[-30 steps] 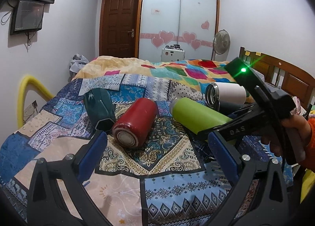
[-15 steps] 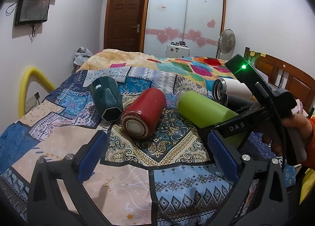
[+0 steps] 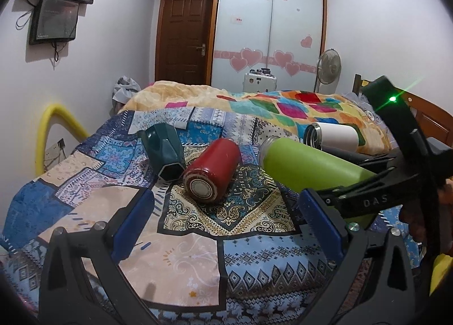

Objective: Flip cup upright
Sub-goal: 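Close the right gripper around the lime-green bottle's body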

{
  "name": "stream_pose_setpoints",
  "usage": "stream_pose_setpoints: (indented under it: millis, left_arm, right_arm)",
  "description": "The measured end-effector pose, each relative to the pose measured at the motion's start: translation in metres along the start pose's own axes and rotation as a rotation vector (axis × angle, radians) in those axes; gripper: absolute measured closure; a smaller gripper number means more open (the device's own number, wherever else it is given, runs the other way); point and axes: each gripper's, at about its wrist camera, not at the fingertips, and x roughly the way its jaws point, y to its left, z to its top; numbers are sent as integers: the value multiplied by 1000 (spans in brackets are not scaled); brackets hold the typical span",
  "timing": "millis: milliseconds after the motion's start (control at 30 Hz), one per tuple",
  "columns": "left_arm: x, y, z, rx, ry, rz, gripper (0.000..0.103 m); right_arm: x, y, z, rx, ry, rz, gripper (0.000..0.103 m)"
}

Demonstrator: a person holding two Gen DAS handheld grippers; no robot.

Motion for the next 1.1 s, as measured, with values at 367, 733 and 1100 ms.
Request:
stream_pose_setpoints:
  millis: [367,733,1100]
  left_arm:
    - [-28,0,-1,2,-4,18,0]
    - [-25,3,-11,-1,34,35,0]
    - [-8,4,-12,-9,60,44,0]
  right_arm:
    - [-13,19,-31,-3,-62,35,42]
    - [16,19,-36,-22,-15,20,42]
    - [19,20,-40,-43,-9,26,41]
